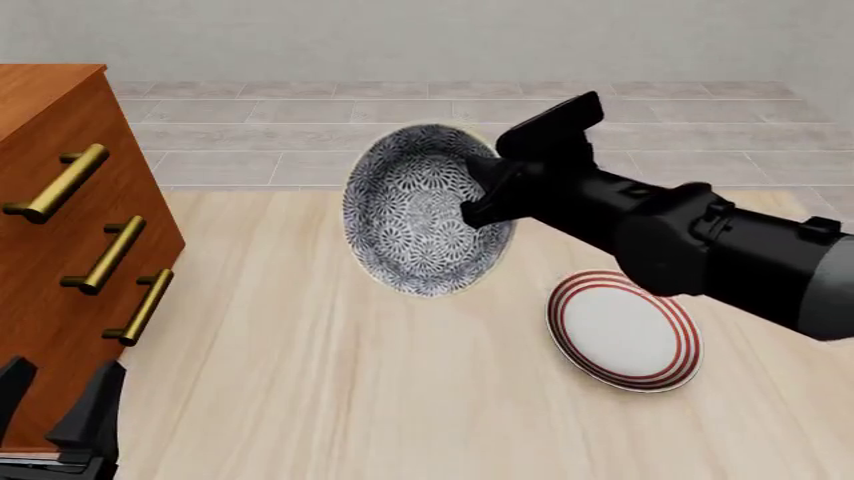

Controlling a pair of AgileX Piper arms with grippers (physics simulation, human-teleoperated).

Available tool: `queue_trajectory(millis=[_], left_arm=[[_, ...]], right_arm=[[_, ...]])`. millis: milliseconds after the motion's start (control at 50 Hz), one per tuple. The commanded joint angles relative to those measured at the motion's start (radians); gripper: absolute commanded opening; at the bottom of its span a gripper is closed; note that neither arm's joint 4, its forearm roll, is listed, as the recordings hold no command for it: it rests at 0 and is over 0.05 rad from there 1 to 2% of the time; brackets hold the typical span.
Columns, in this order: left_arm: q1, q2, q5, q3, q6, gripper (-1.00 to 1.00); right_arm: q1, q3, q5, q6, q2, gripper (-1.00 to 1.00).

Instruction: Put the bowl on top of the cabinet.

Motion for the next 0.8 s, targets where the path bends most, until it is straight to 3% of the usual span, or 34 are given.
queue_trajectory(millis=[20,800], left_arm=[[0.000,0.001,0.001,0.000,-0.001,1.00],[-0.006,-0.001,-0.001,0.000,-0.007,1.00]], right_arm=[[0.040,-0.040,-0.007,0.008,0.038,-1.00],[0.122,-0.070,-0.095,-0.013,0.159,-1.00]])
